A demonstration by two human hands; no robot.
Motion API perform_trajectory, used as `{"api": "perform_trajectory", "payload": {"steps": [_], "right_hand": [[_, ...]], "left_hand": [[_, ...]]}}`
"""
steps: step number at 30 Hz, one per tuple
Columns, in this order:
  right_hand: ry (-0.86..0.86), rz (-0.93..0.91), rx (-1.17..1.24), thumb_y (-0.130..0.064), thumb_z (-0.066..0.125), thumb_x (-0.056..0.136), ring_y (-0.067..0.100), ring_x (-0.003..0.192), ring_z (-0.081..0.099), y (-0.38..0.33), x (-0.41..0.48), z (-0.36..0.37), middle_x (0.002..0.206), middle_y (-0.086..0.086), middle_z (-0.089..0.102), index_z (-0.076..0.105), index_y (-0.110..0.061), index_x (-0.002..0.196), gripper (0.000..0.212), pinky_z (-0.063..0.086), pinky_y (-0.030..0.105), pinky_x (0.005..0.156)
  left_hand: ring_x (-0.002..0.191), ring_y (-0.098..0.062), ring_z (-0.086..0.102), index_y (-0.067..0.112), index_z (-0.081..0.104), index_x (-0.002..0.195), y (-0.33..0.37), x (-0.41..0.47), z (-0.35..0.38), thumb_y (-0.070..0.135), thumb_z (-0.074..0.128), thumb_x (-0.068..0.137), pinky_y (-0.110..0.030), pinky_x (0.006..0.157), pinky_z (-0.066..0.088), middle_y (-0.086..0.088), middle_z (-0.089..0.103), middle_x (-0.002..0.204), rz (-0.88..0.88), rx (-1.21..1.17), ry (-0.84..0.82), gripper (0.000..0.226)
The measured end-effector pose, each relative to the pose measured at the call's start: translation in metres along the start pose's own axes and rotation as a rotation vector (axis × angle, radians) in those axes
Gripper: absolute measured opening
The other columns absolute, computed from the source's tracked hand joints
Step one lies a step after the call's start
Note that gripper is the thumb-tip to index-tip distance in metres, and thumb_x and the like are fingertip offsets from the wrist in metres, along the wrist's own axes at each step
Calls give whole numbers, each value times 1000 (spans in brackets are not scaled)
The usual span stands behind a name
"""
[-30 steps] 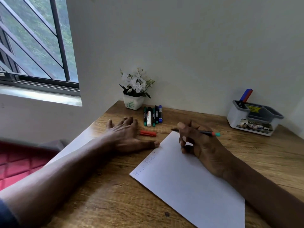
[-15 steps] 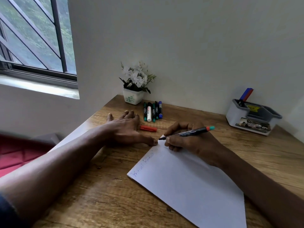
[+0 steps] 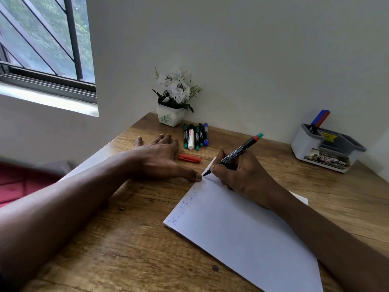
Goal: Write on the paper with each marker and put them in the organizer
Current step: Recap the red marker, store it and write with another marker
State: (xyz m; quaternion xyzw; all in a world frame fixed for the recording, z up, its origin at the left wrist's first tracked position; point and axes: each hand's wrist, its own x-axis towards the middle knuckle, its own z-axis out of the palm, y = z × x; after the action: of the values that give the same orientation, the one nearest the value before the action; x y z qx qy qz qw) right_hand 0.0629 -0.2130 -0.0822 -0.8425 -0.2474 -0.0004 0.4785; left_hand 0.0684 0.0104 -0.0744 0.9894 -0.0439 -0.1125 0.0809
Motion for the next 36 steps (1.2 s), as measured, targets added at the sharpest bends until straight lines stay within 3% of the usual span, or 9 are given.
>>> {"api": "perform_trajectory", "payload": {"steps": [6,11,16,24,28,32,36], "right_hand": [[5,7,35,-12,61,94,16,47,51,1,0,-2,54,6,59,61,3,74,25,45,26,48],[-21,-5,29,-11,64,91,10,50,51,1,-1,0,56,-1,58,63,1,82,15,45,26,52],[17,-5,6,-16,62,91,14,51,53,0,-1,1,54,-2,57,62,0,76,22,49,34,53],[84,-44,-43,-13,65,88,12,47,53,1,0,4,51,-3,57,60,-15,66,22,48,34,52],[67,-42,-34,-11,65,87,10,49,56,0,-1,5,55,0,62,66,-6,75,13,51,32,53],[71,-30,-12,-9,63,89,13,45,54,1,-1,4,52,2,60,62,-6,71,18,49,29,49],[83,-39,-29,-10,65,88,11,47,55,3,0,4,54,1,60,64,-5,74,15,50,30,50]], "left_hand": [[161,-23,-1,23,15,166,2,-4,-2,94,36,53,-68,124,-3,-3,2,175,-2,-2,2,135],[161,-21,-4,24,11,166,-1,-3,0,95,37,53,-67,125,-4,-2,-4,175,-3,-10,-1,136],[161,-23,-6,26,10,166,0,-2,0,95,37,52,-67,124,-4,-3,-6,175,-11,-7,-3,136],[161,-24,-5,27,11,166,-2,0,0,95,38,52,-70,123,-4,-4,-6,175,-9,-11,4,136],[161,-25,-5,27,11,166,-2,0,1,95,38,52,-70,123,-4,-5,-6,175,-11,-13,6,136],[161,-26,-6,27,9,166,-1,0,1,101,47,54,-70,123,-5,-6,-8,174,-13,-9,-4,139],[161,-27,-6,26,11,166,0,-2,0,94,39,53,-69,124,-4,-6,-7,175,-12,-20,-4,135]]}}
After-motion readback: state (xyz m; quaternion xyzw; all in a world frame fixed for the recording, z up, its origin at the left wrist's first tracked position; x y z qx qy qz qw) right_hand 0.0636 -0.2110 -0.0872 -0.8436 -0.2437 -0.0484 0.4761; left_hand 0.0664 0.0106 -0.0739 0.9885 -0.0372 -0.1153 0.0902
